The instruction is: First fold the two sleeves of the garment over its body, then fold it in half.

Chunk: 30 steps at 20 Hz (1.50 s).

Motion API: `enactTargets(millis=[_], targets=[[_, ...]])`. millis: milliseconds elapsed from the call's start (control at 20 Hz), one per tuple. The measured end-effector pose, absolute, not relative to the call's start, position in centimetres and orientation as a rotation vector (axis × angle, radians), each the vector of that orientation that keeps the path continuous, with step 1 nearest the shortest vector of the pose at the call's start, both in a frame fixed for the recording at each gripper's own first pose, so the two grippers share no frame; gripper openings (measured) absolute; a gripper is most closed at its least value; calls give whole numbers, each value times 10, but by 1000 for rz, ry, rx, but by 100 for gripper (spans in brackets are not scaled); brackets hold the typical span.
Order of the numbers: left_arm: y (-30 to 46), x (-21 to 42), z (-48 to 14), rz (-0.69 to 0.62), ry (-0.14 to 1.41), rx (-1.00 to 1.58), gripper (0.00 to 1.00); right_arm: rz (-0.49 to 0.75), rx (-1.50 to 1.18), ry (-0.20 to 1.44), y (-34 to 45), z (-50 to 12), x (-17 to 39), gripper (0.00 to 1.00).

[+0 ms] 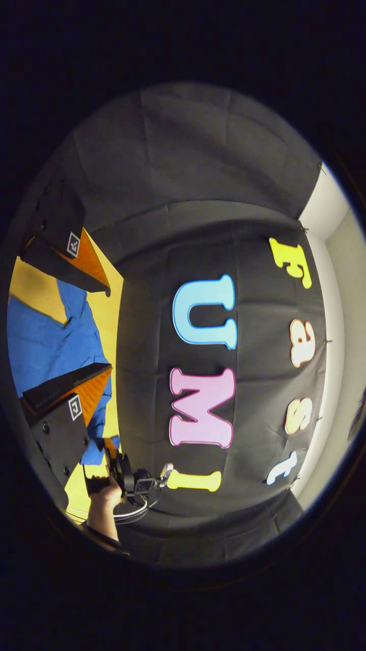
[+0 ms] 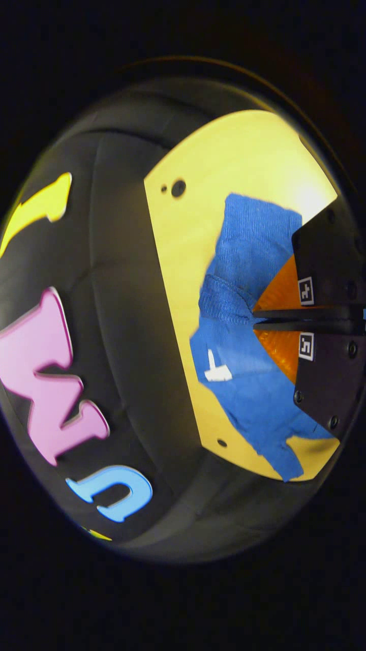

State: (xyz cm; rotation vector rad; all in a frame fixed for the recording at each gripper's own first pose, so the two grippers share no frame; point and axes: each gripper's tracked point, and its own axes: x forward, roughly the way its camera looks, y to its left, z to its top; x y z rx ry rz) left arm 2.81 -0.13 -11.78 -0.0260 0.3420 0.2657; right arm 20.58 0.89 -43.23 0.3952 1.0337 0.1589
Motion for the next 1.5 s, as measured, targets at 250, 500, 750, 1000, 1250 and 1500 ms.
enactTargets(millis=[250,500,750,1000,1250,1500], targets=[[58,7,-144,345,374,-66,80,375,396,1060,169,-440,188,5],[112,-10,-180,423,381,-150,80,463,352,1079,253,-471,161,5],[165,-16,-233,505,409,-116,80,449,339,1073,262,-487,138,63],[216,-12,-306,611,488,-174,80,460,267,848,225,-438,135,98],[261,-29,-402,720,798,-280,82,381,150,567,158,-380,128,98],[268,-21,-453,751,1013,-222,83,335,44,396,104,-345,100,97]])
